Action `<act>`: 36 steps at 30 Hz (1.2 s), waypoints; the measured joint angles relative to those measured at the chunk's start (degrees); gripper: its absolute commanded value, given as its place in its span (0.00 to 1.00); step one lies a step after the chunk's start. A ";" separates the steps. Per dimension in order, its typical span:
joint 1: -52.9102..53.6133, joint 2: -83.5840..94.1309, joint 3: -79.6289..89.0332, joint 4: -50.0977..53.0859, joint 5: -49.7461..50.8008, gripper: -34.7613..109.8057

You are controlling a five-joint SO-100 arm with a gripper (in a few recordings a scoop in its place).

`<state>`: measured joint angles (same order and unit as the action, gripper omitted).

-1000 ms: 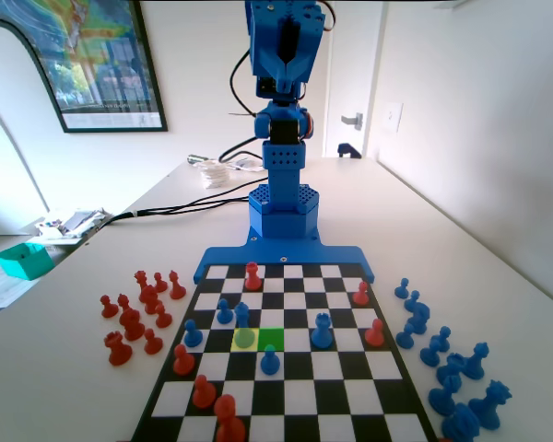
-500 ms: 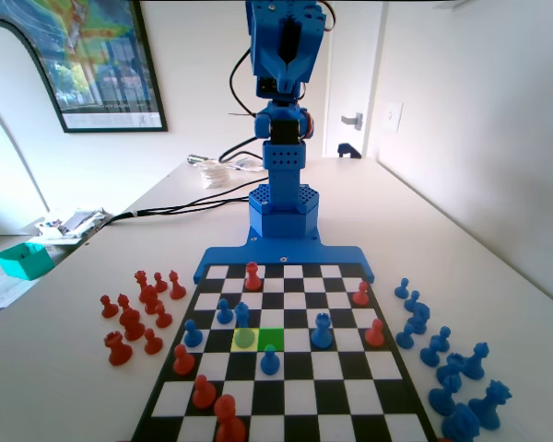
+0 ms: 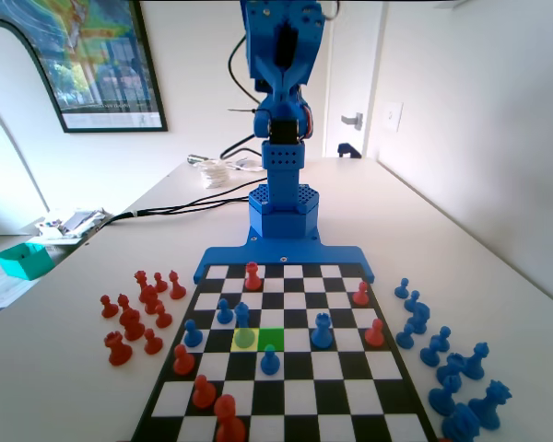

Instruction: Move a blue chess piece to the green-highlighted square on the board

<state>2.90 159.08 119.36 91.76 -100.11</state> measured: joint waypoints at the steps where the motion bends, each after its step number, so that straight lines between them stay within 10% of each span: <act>1: 0.00 -2.46 -1.41 0.00 0.26 0.25; 36: 4.66 -68.82 -16.44 -19.95 7.47 0.35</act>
<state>7.56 90.26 102.92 71.81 -92.64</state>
